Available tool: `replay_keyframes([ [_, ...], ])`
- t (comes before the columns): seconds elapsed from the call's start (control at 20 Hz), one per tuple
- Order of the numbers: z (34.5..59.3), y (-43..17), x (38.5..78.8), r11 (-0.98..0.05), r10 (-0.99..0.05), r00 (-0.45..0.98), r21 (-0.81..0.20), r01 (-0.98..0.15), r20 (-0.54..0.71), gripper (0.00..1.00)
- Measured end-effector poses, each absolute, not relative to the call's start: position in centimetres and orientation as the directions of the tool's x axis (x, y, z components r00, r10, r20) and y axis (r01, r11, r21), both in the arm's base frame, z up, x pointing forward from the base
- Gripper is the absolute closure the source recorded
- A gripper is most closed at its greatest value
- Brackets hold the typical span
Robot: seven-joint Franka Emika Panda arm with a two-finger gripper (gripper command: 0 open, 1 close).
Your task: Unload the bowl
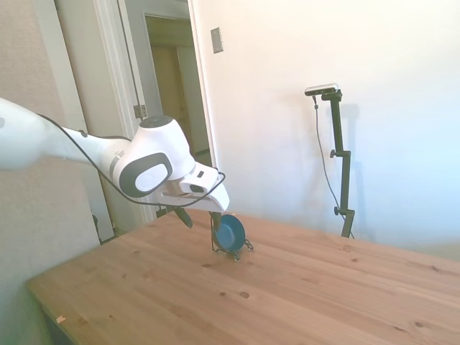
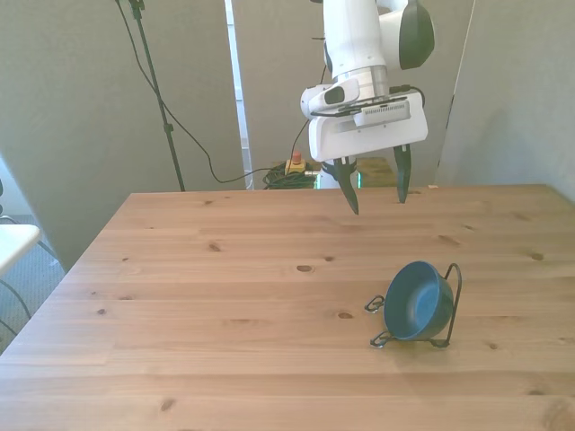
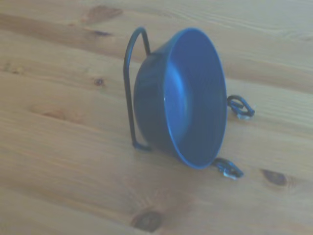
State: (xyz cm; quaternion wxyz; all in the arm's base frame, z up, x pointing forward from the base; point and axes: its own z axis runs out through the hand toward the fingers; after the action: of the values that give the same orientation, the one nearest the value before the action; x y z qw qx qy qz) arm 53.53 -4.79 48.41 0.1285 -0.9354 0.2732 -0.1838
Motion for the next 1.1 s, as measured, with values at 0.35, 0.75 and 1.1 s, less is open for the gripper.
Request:
replay_keyframes([
  [0.35, 45.5, -6.1, 59.3, -0.85, -0.493, 0.825, -0.357, -0.388, 0.276, 0.0],
  [0.75, 43.7, -7.0, 61.2, -0.912, -0.282, 0.931, -0.367, -0.185, 0.23, 0.0],
  [1.1, 41.4, -6.7, 63.5, -0.923, -0.228, 0.949, -0.358, -0.139, 0.219, 0.0],
])
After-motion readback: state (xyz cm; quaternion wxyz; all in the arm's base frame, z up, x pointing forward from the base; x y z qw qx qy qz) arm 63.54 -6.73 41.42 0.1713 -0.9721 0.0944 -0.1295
